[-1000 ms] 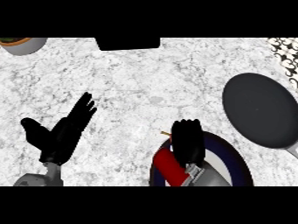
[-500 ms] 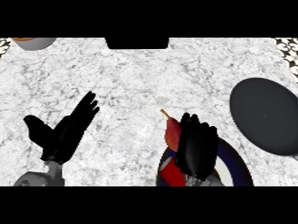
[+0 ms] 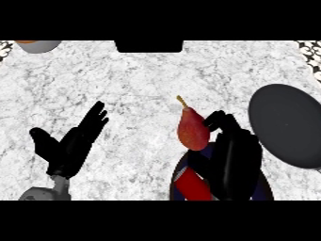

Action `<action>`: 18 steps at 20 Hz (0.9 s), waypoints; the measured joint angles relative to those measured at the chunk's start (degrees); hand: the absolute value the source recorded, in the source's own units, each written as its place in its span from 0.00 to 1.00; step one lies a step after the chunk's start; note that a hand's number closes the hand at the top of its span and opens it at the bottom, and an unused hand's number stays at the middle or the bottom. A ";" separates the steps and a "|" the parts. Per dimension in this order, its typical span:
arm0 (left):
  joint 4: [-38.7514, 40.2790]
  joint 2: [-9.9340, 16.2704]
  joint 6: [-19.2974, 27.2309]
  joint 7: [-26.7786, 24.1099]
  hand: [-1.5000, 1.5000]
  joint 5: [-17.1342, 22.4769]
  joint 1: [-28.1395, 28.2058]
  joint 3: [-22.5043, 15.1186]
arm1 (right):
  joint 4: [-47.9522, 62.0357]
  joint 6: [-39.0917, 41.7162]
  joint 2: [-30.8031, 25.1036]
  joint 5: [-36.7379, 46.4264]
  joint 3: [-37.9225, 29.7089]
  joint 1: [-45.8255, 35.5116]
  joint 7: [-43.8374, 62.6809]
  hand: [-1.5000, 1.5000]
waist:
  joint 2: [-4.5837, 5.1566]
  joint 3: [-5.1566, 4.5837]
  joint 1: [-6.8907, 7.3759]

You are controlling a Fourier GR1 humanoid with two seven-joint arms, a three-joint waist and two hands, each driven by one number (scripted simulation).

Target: Pick the pear from the plate and place it in the pan

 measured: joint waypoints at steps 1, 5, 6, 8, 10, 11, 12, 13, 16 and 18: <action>0.02 -0.43 0.10 -0.29 0.50 -0.20 0.30 -0.32 | -0.33 -2.21 0.02 -0.68 -0.96 1.15 -0.84 1.00 | 0.04 0.01 0.01; 0.18 -1.09 0.36 -0.05 0.50 -0.94 -0.18 -0.53 | 0.68 -9.65 -0.28 -4.48 -6.61 3.54 -4.52 1.00 | 0.17 0.01 0.14; -0.24 -0.86 0.14 0.40 0.50 -0.76 -0.31 -0.15 | 2.12 -10.99 -0.72 -5.37 -8.46 3.51 -5.43 1.00 | 0.17 0.00 0.22; 0.94 -1.26 -0.22 -0.27 0.50 -1.10 -0.85 0.20 | 3.54 -12.97 -2.52 -6.86 -11.68 4.32 -7.38 1.00 | 0.19 0.00 0.20; -0.06 -0.80 -0.74 0.85 0.50 -0.68 -0.94 0.86 | 6.70 -15.11 -3.92 -8.01 -14.68 4.17 -9.58 1.00 | 0.19 -0.01 0.32; 0.68 -1.20 -0.79 0.69 0.50 -0.91 -1.54 0.92 | 8.12 -15.88 -4.59 -8.37 -16.10 3.90 -10.47 1.00 | 0.21 -0.01 0.30; 0.00 -1.09 -0.79 1.32 0.50 -0.80 -1.46 0.98 | 9.95 -17.64 -5.91 -9.29 -17.79 4.24 -12.09 1.00 | 0.22 -0.01 0.38; -0.71 -1.12 -0.99 1.24 0.50 -0.86 -0.44 0.74 | 11.71 -18.94 -6.94 -10.27 -19.57 3.88 -13.37 1.00 | 0.22 0.00 0.47; -1.44 -1.47 -0.35 2.85 0.50 -1.14 -1.35 1.13 | 17.38 -22.85 -8.98 -12.61 -24.41 1.39 -16.73 1.00 | 0.24 -0.01 0.54; -1.55 -1.46 -0.66 2.45 0.50 -1.57 -0.78 0.98 | 21.15 -26.60 -10.12 -13.15 -27.50 0.84 -18.44 1.00 | 0.27 0.01 0.63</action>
